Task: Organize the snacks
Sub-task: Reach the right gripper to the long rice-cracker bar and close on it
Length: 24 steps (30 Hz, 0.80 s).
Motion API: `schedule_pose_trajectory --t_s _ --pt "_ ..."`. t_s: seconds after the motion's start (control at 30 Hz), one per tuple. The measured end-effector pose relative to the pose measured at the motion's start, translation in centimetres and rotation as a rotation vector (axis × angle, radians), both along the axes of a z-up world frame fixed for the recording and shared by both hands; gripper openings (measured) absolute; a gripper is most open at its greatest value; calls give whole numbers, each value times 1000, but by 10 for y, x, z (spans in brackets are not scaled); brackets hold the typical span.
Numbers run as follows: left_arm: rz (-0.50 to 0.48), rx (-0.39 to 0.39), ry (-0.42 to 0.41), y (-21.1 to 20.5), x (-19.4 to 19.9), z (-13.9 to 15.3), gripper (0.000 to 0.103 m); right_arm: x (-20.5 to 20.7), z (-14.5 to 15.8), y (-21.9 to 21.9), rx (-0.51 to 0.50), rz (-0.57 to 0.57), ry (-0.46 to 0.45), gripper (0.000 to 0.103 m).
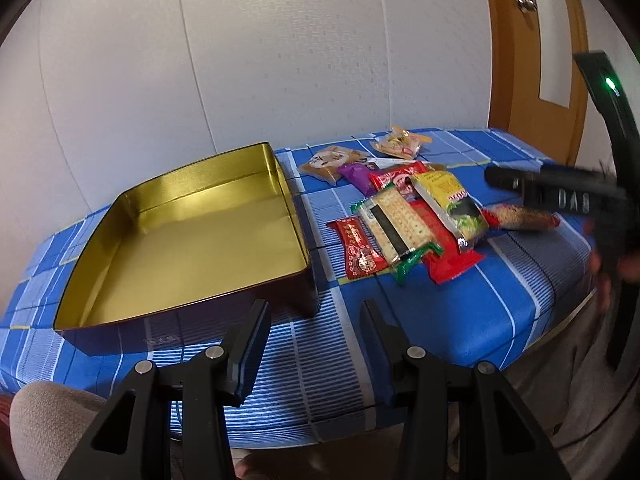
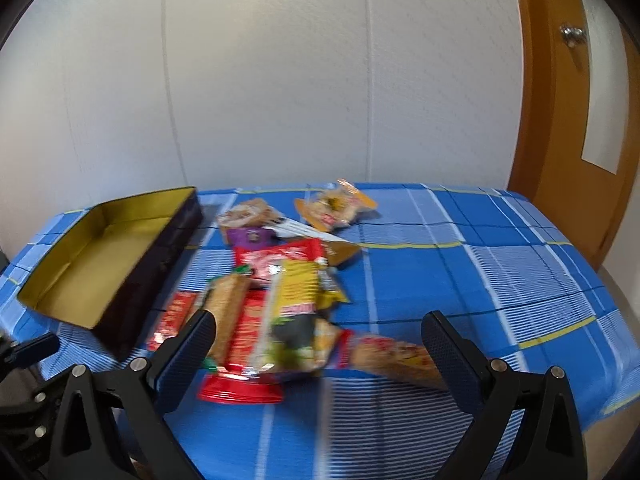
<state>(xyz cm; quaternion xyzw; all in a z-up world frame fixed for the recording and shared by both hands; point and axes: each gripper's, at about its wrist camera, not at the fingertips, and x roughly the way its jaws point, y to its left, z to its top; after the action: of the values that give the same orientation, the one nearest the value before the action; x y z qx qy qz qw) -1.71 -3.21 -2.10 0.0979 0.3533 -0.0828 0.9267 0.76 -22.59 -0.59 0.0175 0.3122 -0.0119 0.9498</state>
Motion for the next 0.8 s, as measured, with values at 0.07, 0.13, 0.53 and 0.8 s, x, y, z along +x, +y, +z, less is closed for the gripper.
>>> schedule_pose_trajectory --t_s 0.07,0.13,0.53,0.8 --pt "-8 -1 15 -1 1 -2 47 8 3 -16 4 2 39 103" --pt "-13 -11 40 -1 3 -4 47 17 4 -30 4 5 77 103" --pt "-29 -40 97 0 6 -11 47 55 -28 -89 199 85 333 103" --pt "-53 -38 109 -8 5 -12 47 59 -37 -78 1 242 487 77"
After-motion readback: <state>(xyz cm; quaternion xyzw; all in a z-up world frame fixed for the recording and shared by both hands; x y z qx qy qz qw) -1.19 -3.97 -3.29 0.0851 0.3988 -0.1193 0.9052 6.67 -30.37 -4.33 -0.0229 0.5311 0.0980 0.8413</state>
